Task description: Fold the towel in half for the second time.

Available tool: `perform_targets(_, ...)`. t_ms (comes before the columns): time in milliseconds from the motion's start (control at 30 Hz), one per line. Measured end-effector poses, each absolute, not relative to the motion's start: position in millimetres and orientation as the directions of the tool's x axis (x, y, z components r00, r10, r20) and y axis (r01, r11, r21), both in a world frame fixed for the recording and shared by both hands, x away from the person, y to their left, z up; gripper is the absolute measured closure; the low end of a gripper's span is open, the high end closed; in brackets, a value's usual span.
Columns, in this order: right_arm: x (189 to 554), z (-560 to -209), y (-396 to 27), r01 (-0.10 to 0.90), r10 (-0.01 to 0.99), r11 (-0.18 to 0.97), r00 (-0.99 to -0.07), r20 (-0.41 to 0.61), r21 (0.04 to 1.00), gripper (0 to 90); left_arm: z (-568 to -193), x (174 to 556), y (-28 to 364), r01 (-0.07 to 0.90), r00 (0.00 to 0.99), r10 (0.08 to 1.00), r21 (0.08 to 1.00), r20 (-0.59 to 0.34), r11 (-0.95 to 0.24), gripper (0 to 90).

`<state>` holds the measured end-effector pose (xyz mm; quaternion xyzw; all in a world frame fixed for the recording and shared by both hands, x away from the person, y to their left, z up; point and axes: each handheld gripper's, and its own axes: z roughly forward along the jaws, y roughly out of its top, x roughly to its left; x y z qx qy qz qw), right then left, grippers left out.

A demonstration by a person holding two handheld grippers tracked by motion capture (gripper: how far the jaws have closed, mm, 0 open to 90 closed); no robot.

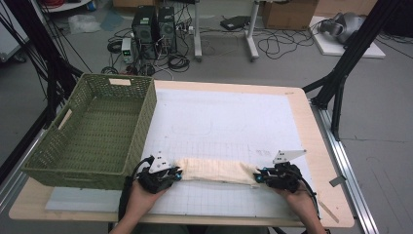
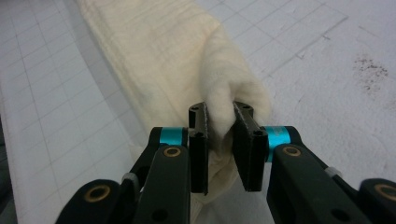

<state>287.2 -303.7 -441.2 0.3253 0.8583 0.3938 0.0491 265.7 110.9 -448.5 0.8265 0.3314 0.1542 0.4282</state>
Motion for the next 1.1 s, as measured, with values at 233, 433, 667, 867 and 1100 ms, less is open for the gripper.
perform_targets(233, 300, -437, -303, 0.503, 0.600, 0.484, -0.787, 0.147, 0.716, 78.6, -446, 260, 112, 0.422, 0.718, 0.696, 0.809, -0.023, -0.409, 80.5)
perform_targets(433, 316, -432, -301, 0.497, 0.600, 0.490, -0.788, 0.136, 0.716, 78.6, -441, 248, 113, 0.412, 0.717, 0.697, 0.809, -0.003, -0.420, 80.6)
perform_targets(667, 330, -432, -291, 0.497, 0.591, 0.496, -0.794, 0.143, 0.712, 78.1, -438, 237, 121, 0.419, 0.714, 0.701, 0.810, -0.014, -0.411, 80.7)
perform_targets(867, 337, -439, -283, 0.506, 0.590, 0.498, -0.793, 0.152, 0.704, 71.9, -439, 233, 125, 0.418, 0.715, 0.699, 0.807, -0.009, -0.417, 78.5)
perform_targets(1100, 327, -426, -300, 0.504, 0.620, 0.397, -0.764, 0.181, 0.768, 48.4, -426, 233, 130, 0.351, 0.719, 0.694, 0.844, 0.034, -0.404, 63.3)
